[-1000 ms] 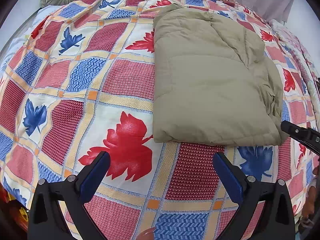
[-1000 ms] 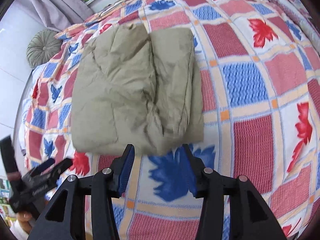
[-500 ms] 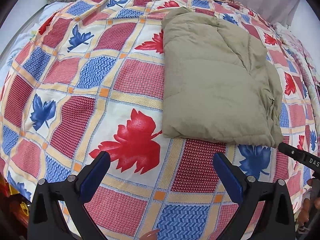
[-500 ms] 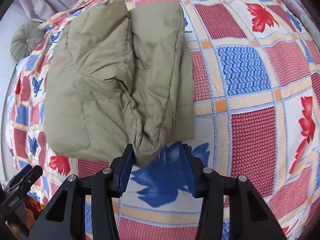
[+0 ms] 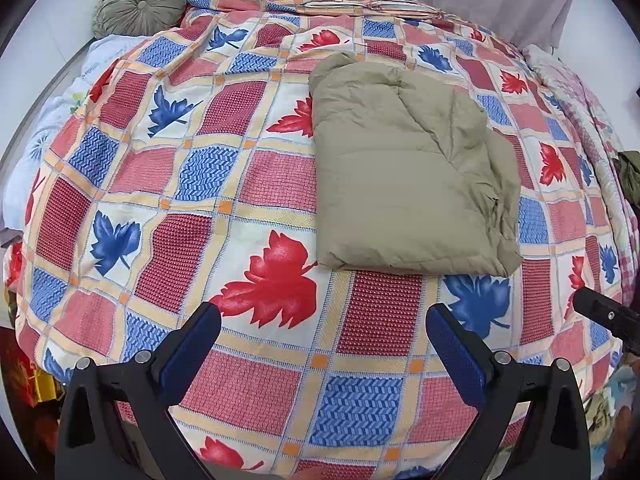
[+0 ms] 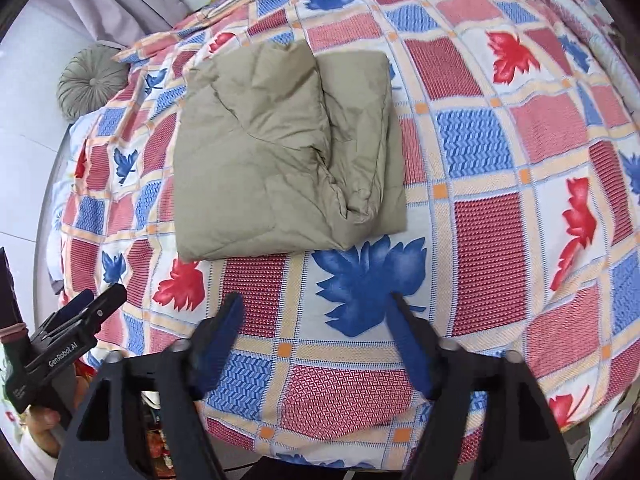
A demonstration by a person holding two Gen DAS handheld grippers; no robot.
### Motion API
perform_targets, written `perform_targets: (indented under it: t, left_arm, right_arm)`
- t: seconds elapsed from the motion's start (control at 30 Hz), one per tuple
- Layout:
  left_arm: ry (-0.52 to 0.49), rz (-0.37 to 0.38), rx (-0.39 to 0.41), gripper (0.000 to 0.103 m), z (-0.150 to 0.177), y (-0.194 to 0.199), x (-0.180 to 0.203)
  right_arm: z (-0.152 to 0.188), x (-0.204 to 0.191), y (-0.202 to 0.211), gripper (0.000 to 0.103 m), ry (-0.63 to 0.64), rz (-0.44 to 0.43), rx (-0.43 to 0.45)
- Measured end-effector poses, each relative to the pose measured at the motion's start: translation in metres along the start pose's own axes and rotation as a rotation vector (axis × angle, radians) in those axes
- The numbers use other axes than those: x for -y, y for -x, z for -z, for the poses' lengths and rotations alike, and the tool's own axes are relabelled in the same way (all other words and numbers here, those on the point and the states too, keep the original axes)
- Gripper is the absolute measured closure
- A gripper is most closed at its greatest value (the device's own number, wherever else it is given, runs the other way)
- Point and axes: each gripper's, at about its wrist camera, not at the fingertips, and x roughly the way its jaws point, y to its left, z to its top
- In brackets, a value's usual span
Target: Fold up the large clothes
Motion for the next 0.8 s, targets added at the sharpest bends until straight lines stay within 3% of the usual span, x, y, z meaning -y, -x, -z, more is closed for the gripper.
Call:
perform_targets:
  t: [0.13,0.23,0.47,0.8]
  left_arm:
    - [-0.016,-0.013,0.028,0.0,0.003,0.03,0.002]
    - [-0.024,-0.027,0.061,0.0,0.003,0.054,0.002]
    - [0.016,-0.027,0.14,0.0,-0.007,0.106,0.0]
    - [0.003,-0.044,0.209,0.0,-0.018,0.152,0.013]
  right_arm:
    - [0.0,-0.016,0.03,0.02,0.043,0.018,0.034]
    - [0.0,-0.026,0.054,0.0,0.069,0.04,0.08]
    - [-0.003,-0.043,0.102,0.0,0.091,0.039,0.141]
    - [-0.007,-0.067,0.15,0.0,0.128,0.116,0.24]
